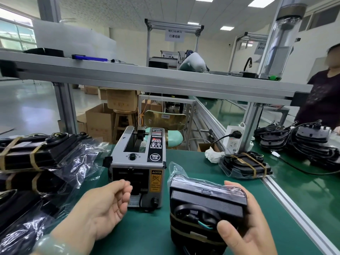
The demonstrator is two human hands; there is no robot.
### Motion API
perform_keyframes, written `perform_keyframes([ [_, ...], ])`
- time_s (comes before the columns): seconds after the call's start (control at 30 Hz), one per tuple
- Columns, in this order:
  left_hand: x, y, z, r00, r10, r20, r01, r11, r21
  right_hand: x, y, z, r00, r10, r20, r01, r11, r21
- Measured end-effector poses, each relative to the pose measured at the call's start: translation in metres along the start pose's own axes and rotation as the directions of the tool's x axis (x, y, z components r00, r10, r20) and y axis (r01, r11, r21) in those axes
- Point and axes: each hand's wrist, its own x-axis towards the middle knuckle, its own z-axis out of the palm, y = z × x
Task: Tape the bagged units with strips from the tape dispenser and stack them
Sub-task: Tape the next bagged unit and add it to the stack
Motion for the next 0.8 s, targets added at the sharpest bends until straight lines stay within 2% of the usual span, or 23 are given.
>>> perform_keyframes([
  [0.23,0.004,0.002,0.011,0.999,0.007,-0.042,-0.006,1.0,0.005,-0.002,-0.001,0.003,1.0,-0.004,-0.004,0.004,0.999,0.049],
  [0.63,0.021,-0.012,0.026,0.954,0.127,-0.272,-0.122,0.992,0.034,-0.005,0.002,0.007,1.0,-0.021,-0.006,0.022,1.0,0.017],
  [0.73,0.017,-0.015,0.027,0.958,0.116,-0.263,-0.112,0.993,0.031,-0.005,0.001,0.007,0.999,-0.035,-0.012,0.035,0.999,0.029],
  [0.8,0.004,-0.017,0.024,0.979,0.072,-0.192,-0.073,0.997,-0.001,-0.005,0.002,0.005,0.999,-0.047,-0.021,0.047,0.998,0.037],
])
